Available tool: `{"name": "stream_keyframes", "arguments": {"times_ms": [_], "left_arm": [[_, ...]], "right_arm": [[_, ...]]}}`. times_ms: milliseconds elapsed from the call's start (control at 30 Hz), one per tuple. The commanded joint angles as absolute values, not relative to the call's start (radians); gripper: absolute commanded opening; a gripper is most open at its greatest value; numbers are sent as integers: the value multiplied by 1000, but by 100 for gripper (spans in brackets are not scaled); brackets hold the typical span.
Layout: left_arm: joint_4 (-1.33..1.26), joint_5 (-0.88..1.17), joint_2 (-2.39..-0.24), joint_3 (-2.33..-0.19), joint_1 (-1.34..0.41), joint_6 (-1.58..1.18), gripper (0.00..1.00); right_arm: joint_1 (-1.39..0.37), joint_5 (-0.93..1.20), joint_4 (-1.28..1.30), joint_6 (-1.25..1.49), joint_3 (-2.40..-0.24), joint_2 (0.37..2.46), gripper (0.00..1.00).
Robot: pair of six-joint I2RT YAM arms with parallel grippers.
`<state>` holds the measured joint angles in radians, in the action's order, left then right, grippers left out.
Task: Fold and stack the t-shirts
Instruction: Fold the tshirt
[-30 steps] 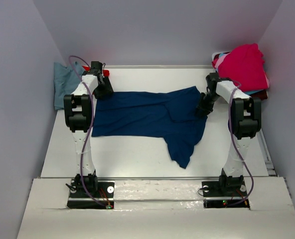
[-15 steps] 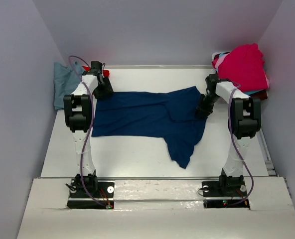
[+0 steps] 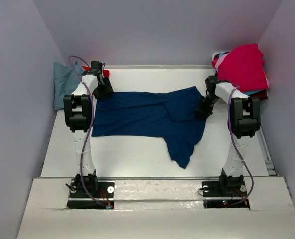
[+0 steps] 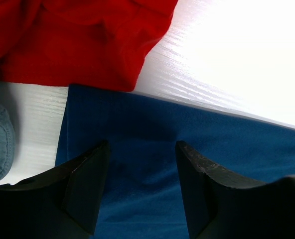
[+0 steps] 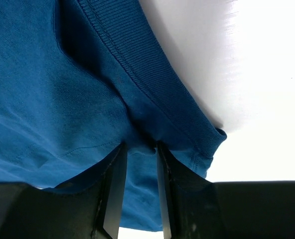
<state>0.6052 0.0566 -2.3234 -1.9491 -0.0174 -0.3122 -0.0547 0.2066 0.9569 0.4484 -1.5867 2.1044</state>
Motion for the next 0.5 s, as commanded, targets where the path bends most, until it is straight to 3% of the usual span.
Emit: {"name": "stream_keyframes", "arguments": {"times_ms": [0,67,233,467], "left_arm": [[634,46,-2349,-1965,-5,-298,68],[634,46,-2349,-1965,-5,-298,68],[632,45,-2350,-1965,-5,-298,68],[634,37,-2352,-1963,5,-299,68]], "right_arm": [[-64,212,936,443,-1589,2118,28],[-64,213,936,443,-1595,2120,19],[-64,212,943,442,-1609,2123,8],[-64,199,962,440,-1621,2103,7]]}}
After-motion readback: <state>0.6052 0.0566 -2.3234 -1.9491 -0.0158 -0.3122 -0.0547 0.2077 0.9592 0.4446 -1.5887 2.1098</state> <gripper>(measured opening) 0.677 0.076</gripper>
